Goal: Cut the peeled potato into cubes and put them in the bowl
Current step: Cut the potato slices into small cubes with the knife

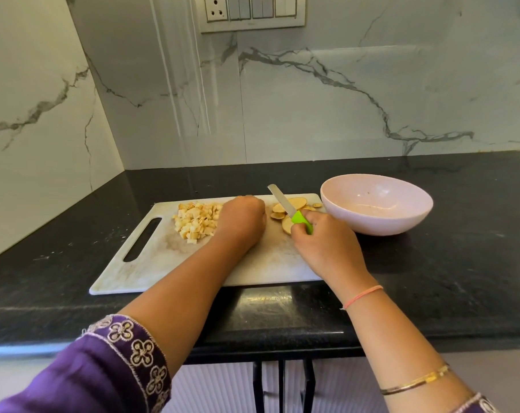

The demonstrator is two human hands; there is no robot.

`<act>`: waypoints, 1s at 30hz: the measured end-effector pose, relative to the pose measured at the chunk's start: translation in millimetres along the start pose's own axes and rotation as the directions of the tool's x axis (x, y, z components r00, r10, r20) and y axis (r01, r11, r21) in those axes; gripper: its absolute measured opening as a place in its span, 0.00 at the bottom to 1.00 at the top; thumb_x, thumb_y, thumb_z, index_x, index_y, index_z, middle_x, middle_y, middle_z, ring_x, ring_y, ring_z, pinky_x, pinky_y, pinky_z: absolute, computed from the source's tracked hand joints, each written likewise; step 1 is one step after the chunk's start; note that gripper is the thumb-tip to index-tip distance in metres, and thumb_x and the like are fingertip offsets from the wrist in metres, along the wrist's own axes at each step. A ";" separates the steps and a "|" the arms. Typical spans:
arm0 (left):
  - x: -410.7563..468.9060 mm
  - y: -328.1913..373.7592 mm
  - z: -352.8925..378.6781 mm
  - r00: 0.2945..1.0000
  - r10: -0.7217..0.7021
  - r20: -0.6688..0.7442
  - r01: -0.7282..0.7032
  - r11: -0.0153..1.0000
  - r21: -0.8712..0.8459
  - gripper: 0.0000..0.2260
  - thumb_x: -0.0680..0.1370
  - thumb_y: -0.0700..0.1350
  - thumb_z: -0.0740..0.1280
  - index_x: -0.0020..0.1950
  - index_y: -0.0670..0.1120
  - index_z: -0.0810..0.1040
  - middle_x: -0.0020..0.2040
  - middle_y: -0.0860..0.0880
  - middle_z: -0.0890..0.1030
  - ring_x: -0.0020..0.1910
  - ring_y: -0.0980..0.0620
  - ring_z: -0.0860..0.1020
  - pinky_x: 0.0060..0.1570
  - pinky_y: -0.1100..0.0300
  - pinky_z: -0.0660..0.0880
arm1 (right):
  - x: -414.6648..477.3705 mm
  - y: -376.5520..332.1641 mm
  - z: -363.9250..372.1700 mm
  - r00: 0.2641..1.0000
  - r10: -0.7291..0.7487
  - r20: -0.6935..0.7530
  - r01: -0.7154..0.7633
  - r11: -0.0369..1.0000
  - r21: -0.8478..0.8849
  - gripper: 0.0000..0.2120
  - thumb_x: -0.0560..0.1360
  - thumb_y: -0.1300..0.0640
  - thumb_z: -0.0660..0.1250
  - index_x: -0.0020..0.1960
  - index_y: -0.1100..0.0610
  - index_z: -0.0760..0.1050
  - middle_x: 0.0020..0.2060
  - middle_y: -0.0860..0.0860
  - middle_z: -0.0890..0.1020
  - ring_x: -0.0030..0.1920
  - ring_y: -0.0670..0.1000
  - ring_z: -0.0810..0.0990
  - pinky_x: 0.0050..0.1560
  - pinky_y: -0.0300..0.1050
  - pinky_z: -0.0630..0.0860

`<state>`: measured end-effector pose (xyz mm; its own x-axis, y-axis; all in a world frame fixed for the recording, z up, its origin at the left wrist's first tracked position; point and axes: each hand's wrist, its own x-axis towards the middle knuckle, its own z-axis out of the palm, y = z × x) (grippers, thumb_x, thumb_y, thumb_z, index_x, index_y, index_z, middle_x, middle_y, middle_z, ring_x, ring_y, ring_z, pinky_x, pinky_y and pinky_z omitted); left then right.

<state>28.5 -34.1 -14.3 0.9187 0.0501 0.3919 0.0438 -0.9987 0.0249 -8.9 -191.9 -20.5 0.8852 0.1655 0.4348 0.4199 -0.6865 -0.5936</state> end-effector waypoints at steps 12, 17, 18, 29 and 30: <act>-1.5 -35.9 -2.8 0.960 -0.235 -0.153 0.214 0.967 -0.140 0.11 0.79 0.36 0.60 0.55 0.41 0.80 0.56 0.44 0.78 0.57 0.44 0.73 0.52 0.55 0.71 | -2.7 -4.3 -4.1 1.000 -0.014 -0.005 0.014 1.000 0.011 0.19 0.79 0.52 0.57 0.67 0.56 0.73 0.45 0.54 0.81 0.39 0.51 0.75 0.34 0.40 0.65; 2.6 -23.1 -9.3 0.983 -0.137 -0.124 0.109 0.972 -0.210 0.16 0.78 0.35 0.57 0.59 0.45 0.81 0.60 0.46 0.79 0.61 0.46 0.73 0.57 0.55 0.71 | -1.9 -5.6 -5.1 1.000 0.012 -0.003 -0.012 1.000 0.001 0.16 0.78 0.53 0.57 0.61 0.57 0.76 0.37 0.50 0.76 0.35 0.51 0.74 0.30 0.41 0.63; 2.2 -20.0 -7.8 0.988 -0.123 -0.093 0.101 0.971 -0.217 0.15 0.79 0.36 0.57 0.58 0.45 0.81 0.60 0.47 0.79 0.60 0.47 0.74 0.56 0.55 0.72 | -1.8 -5.6 -5.1 1.000 0.020 -0.002 -0.020 1.000 0.000 0.16 0.78 0.54 0.57 0.60 0.57 0.77 0.37 0.50 0.77 0.36 0.52 0.75 0.31 0.42 0.64; 4.8 -32.1 2.5 0.995 -0.098 -0.036 0.098 0.995 -0.005 0.13 0.81 0.43 0.56 0.53 0.44 0.80 0.50 0.46 0.79 0.53 0.46 0.74 0.46 0.56 0.68 | 0.4 -3.4 -3.6 0.999 0.042 0.010 -0.042 0.999 0.032 0.14 0.78 0.53 0.58 0.56 0.55 0.78 0.30 0.47 0.73 0.29 0.47 0.70 0.28 0.41 0.60; 4.3 -35.5 3.3 0.993 -0.113 -0.044 0.113 0.994 -0.002 0.13 0.81 0.42 0.57 0.55 0.44 0.81 0.51 0.46 0.79 0.53 0.45 0.73 0.48 0.56 0.69 | -0.2 -3.2 -3.3 0.999 0.040 0.014 -0.040 0.999 0.030 0.13 0.78 0.53 0.58 0.55 0.56 0.79 0.29 0.47 0.73 0.29 0.47 0.70 0.28 0.41 0.60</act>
<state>32.3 1.6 -16.5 0.8899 0.1627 0.4262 0.1467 -0.9867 0.0705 -11.1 -192.1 -16.4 0.9039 0.1481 0.4013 0.3900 -0.6708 -0.6308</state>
